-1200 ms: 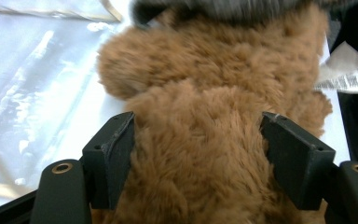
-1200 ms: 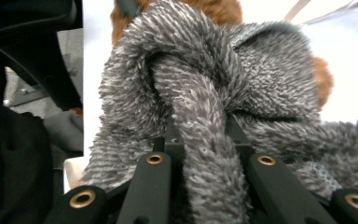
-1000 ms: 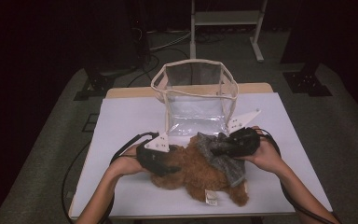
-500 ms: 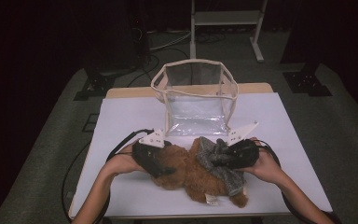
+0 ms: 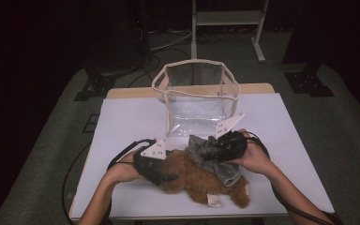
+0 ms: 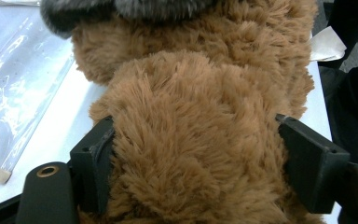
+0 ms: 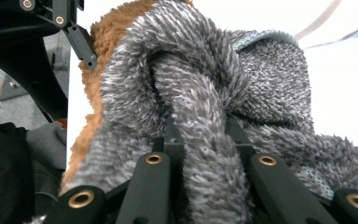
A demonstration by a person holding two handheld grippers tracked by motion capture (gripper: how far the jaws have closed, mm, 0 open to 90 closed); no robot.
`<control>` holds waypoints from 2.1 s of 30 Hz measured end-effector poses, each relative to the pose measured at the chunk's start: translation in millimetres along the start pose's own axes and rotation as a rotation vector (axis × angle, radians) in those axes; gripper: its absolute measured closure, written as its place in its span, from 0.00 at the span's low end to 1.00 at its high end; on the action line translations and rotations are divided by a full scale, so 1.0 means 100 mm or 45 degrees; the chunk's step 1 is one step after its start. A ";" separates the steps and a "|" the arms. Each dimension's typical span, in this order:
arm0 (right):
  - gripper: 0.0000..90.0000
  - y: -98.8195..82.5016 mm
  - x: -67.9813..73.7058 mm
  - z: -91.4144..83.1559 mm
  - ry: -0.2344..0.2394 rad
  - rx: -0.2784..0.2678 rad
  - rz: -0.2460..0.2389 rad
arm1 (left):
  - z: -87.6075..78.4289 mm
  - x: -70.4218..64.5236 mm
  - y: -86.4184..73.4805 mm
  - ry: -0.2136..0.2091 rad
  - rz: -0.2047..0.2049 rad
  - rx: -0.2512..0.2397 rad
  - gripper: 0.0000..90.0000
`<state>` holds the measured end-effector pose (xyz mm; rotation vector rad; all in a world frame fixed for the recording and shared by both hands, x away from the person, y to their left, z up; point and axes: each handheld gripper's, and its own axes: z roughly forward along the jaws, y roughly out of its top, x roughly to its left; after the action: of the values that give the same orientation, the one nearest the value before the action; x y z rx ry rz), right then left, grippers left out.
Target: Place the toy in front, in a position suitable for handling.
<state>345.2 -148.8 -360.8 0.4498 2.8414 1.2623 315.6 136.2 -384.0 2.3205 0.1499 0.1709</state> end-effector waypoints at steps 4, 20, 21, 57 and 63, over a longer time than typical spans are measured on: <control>0.84 -0.23 -0.08 -0.16 -0.010 -0.050 0.092 | -0.01 -0.01 -0.01 0.005 0.002 -0.011 0.25; 0.84 -0.90 -0.38 -0.63 -0.150 -0.100 0.313 | -0.01 -0.02 0.03 0.011 0.027 0.020 0.24; 0.84 -0.82 -0.37 -0.63 -0.150 -0.106 0.291 | -0.01 -0.02 0.03 0.013 0.033 0.025 0.24; 0.83 -0.99 -0.36 -0.43 -0.059 -0.100 0.320 | -0.02 -0.02 -0.01 0.022 0.025 -0.012 0.22; 0.83 -0.92 -0.27 -0.60 -0.063 -0.114 0.296 | -0.01 0.00 -0.01 0.028 0.016 -0.014 0.22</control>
<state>340.3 -258.2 -390.4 0.8162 2.7414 1.3834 315.1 137.8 -384.0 2.3099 0.1449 0.2031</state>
